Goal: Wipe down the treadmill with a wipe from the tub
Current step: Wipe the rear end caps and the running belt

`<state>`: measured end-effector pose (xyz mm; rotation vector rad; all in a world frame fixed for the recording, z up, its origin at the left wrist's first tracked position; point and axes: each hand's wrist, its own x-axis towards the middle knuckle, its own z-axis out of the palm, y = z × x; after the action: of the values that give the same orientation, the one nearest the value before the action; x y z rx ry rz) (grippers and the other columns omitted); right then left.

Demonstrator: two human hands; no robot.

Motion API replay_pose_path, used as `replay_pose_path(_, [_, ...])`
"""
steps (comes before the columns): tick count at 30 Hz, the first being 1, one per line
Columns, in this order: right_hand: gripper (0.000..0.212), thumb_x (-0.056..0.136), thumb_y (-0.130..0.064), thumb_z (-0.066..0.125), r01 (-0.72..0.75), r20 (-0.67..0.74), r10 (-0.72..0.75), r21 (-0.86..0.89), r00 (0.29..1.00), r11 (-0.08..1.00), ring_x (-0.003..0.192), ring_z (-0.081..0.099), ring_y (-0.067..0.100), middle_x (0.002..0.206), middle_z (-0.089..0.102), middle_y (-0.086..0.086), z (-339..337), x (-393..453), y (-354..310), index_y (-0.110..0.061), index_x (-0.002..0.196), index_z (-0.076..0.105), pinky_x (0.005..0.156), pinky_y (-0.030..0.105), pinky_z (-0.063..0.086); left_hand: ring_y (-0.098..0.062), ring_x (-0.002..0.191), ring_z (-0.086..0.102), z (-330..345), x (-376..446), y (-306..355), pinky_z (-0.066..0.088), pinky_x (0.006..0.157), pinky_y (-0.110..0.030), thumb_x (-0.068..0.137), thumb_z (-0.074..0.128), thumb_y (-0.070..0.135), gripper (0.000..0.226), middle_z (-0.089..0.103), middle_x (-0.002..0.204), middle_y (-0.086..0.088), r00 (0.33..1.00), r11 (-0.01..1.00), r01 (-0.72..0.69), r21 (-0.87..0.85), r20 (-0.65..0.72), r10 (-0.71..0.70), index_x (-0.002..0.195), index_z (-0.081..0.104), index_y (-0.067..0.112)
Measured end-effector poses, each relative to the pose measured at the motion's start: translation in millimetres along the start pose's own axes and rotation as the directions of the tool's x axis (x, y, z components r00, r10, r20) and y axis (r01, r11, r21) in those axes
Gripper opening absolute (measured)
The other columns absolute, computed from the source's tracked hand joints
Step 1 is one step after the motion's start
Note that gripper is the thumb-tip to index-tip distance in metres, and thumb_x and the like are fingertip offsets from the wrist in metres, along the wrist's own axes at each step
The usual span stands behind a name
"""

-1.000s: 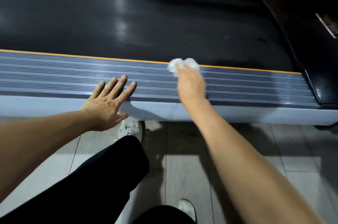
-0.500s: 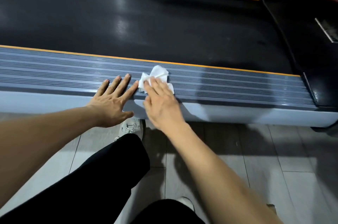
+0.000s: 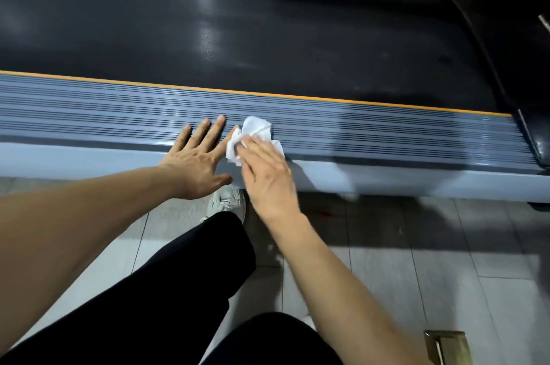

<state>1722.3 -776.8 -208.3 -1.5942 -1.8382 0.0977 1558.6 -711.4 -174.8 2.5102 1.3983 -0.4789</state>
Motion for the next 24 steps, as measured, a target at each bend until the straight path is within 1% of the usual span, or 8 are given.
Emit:
replay_pose_path(4, [0.035,0.077,0.011,0.07,-0.026,-0.045,0.028,0.047,0.999,0.999,0.113,0.069,0.025,0.117,0.074,0.011,-29,-7,47,-0.004,0.107,0.077,0.112,0.026,0.035,-0.021,0.153,-0.027,-2,0,-2,-0.015,0.124,-0.044,0.099,0.045,0.058,0.093,-0.035,0.162,0.006,1.0,0.999,-0.008,-0.036,-0.014,0.008,0.15,-0.032,0.046])
replay_pose_path(7, [0.039,0.083,0.015,0.068,-0.133,-0.164,0.124,-0.043,0.979,0.99,0.119,0.065,0.02,0.124,0.071,0.008,-60,-31,89,-0.005,0.116,0.074,0.113,0.029,0.041,-0.02,0.152,-0.029,0,1,-3,-0.016,0.124,-0.044,0.099,0.044,0.057,0.092,-0.036,0.162,0.007,1.0,0.999,-0.022,-0.044,-0.015,0.021,0.151,-0.032,0.045])
replay_pose_path(10, [0.043,0.085,0.013,0.064,-0.274,-0.217,0.25,-0.09,0.944,0.957,0.126,0.06,0.02,0.132,0.067,0.007,-68,-44,100,-0.006,0.123,0.071,0.116,0.02,0.034,-0.021,0.152,-0.029,3,1,-2,-0.017,0.124,-0.045,0.099,0.042,0.059,0.091,-0.036,0.162,0.005,0.999,0.998,-0.03,-0.062,-0.03,0.028,0.151,-0.031,0.045])
replay_pose_path(12, [0.041,0.089,0.008,0.055,-0.301,-0.255,0.265,-0.112,0.93,0.947,0.129,0.057,0.025,0.135,0.064,0.008,-57,-38,83,-0.007,0.125,0.07,0.118,0.025,0.032,-0.022,0.154,-0.025,5,2,-4,-0.015,0.124,-0.046,0.097,0.038,0.061,0.089,-0.033,0.164,0.004,0.997,0.997,-0.041,-0.062,-0.073,0.037,0.154,-0.028,0.042])
replay_pose_path(18, [0.041,0.099,-0.018,0.046,-0.008,0.086,0.017,-0.105,0.996,0.994,0.136,0.05,0.027,0.143,0.058,0.009,-10,6,33,-0.009,0.136,0.062,0.115,0.047,0.037,-0.022,0.157,-0.01,15,-20,-52,-0.007,0.127,-0.039,0.089,0.013,0.059,0.08,-0.015,0.169,0.001,0.957,0.977,-0.213,0.024,-0.198,0.213,0.161,-0.011,0.033])
replay_pose_path(20, [0.046,0.105,-0.032,0.038,-0.139,0.038,0.15,-0.206,0.988,0.969,0.138,0.048,0.03,0.146,0.054,0.011,-9,29,43,-0.008,0.14,0.056,0.11,0.052,0.039,-0.027,0.158,0.003,18,-33,-81,0.006,0.128,-0.048,0.094,0.019,0.057,0.076,-0.003,0.171,-0.002,0.96,0.991,-0.129,0.03,-0.247,0.133,0.163,-0.003,0.033])
replay_pose_path(22, [0.058,0.106,-0.042,0.024,-0.387,0.002,0.403,-0.279,0.915,0.879,0.146,0.034,0.032,0.158,0.038,0.014,-10,52,47,-0.01,0.151,0.041,0.115,0.053,0.032,-0.032,0.156,0.016,18,-44,-108,0.014,0.125,-0.054,0.096,0.024,0.055,0.073,0.011,0.171,-0.005,0.96,1.0,-0.017,-0.011,-0.279,0.014,0.163,0.009,0.032])
replay_pose_path(24, [0.061,0.106,-0.044,0.019,-0.502,0.028,0.532,-0.294,0.846,0.813,0.151,0.02,0.031,0.165,0.023,0.012,6,71,35,-0.011,0.157,0.029,0.122,0.049,0.02,-0.034,0.155,0.019,18,-56,-133,0.015,0.124,-0.056,0.096,0.023,0.057,0.073,0.016,0.17,-0.007,0.962,0.997,0.06,-0.043,-0.265,-0.069,0.163,0.013,0.03])
